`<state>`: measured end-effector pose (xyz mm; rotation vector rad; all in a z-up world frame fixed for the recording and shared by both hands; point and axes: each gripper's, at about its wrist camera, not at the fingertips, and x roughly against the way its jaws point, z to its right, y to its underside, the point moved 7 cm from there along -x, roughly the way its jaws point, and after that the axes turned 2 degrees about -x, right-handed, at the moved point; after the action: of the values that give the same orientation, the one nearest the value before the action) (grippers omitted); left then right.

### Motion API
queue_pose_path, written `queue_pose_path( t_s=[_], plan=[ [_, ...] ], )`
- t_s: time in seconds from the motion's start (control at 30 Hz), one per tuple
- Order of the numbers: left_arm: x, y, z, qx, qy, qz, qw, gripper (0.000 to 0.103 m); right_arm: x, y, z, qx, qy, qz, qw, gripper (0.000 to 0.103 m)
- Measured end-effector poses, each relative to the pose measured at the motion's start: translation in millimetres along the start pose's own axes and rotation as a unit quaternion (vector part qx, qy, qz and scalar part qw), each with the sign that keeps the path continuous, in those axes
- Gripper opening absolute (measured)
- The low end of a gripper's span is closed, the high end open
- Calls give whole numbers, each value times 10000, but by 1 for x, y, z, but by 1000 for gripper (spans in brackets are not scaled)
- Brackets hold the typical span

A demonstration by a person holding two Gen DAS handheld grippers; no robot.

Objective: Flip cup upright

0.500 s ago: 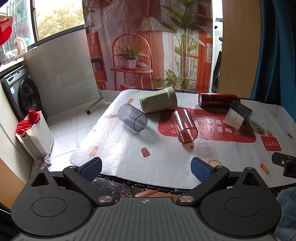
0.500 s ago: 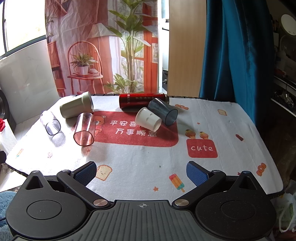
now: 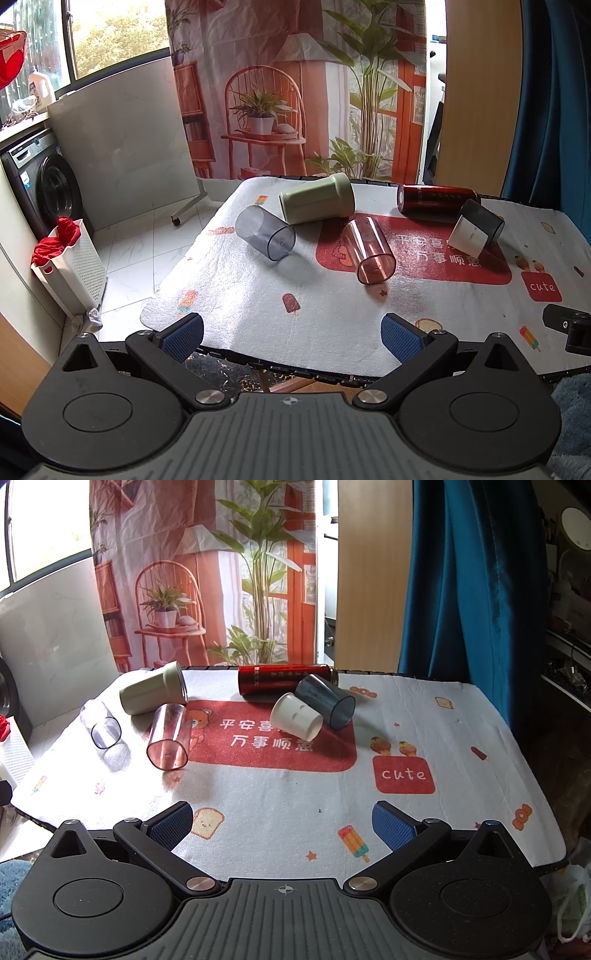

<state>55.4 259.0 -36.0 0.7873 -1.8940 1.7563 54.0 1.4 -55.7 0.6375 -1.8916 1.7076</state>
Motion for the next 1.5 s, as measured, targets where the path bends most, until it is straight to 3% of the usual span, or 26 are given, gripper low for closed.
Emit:
queue_pose_path(
  t_s=[0.93,1.3,1.5],
  plan=[
    [-9,0,-1,50,14,-129,9999,103,-6,3,-6,52,-61,-109,9999,103],
    [-68,-15,-2,225,155,-512,9983,103,-58,-17,-4,-3,-149,-311,9994,103],
    [-113,-45,21,422,503,-549,9963,103,-85,-21,-4,-88,-244,-420,9988,103]
  ],
)
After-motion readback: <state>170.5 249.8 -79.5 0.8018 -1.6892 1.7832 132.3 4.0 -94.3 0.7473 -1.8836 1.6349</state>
